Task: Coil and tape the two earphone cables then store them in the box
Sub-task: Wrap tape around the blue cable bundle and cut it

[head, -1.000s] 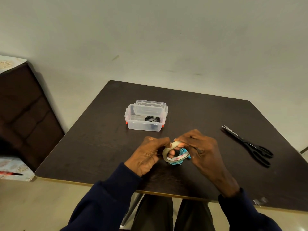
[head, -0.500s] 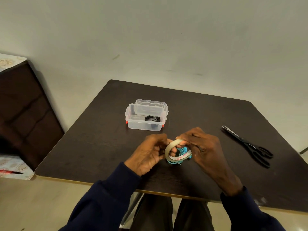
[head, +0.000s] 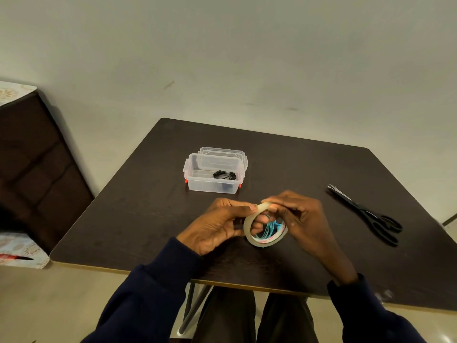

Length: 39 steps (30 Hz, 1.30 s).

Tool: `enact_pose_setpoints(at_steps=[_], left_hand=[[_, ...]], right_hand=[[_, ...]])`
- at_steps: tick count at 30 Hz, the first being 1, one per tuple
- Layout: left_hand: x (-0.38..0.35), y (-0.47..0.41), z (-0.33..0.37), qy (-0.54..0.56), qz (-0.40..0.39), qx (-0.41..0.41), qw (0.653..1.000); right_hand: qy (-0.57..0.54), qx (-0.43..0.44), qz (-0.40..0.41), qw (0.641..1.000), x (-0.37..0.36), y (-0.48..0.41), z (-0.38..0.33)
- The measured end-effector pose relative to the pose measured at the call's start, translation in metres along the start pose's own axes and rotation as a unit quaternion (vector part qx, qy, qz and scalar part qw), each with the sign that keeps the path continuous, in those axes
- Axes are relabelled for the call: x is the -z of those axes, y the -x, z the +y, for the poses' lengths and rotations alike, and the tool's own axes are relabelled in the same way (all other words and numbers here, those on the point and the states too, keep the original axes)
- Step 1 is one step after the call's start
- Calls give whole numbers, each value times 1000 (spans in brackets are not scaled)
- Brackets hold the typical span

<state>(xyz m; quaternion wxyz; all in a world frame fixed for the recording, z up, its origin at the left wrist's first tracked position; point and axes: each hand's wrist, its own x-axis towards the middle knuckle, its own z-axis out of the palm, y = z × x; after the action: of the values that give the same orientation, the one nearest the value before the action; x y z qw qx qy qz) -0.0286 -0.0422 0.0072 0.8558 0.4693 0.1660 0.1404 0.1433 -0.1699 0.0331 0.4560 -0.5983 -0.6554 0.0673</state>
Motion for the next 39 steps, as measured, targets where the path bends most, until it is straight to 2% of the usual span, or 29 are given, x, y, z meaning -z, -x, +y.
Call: enact_pose_setpoints(at_steps=[3, 7, 12, 18, 23, 26, 30, 35, 39], left_hand=[[1, -2, -1, -81, 5, -81, 993], [3, -6, -3, -177, 26, -234, 956], [3, -12, -6, -222, 25, -311, 924], [3, -13, -8, -227, 50, -322, 918], [3, -14, -13, -307, 68, -346, 884], [3, -14, -13, -311, 92, -360, 875], [14, -12, -1, -231, 126, -371, 891], [16, -11, 0, -173, 91, -282, 939], [13, -10, 1, -188, 77, -256, 945]], right_hand=[[-37, -36, -11, 999, 3, 0, 4], [-82, -78, -19, 993, 7, -1, 7], [-118, -107, -35, 987, 7, 0, 10], [-132, -112, -67, 983, 7, -1, 5], [-131, -136, -83, 979, 4, -4, 4], [-144, -155, -72, 975, 4, -6, 4], [-116, -189, -48, 974, 10, -3, 9], [-100, -240, -27, 965, 14, -2, 13], [-91, -278, -29, 956, 19, -2, 19]])
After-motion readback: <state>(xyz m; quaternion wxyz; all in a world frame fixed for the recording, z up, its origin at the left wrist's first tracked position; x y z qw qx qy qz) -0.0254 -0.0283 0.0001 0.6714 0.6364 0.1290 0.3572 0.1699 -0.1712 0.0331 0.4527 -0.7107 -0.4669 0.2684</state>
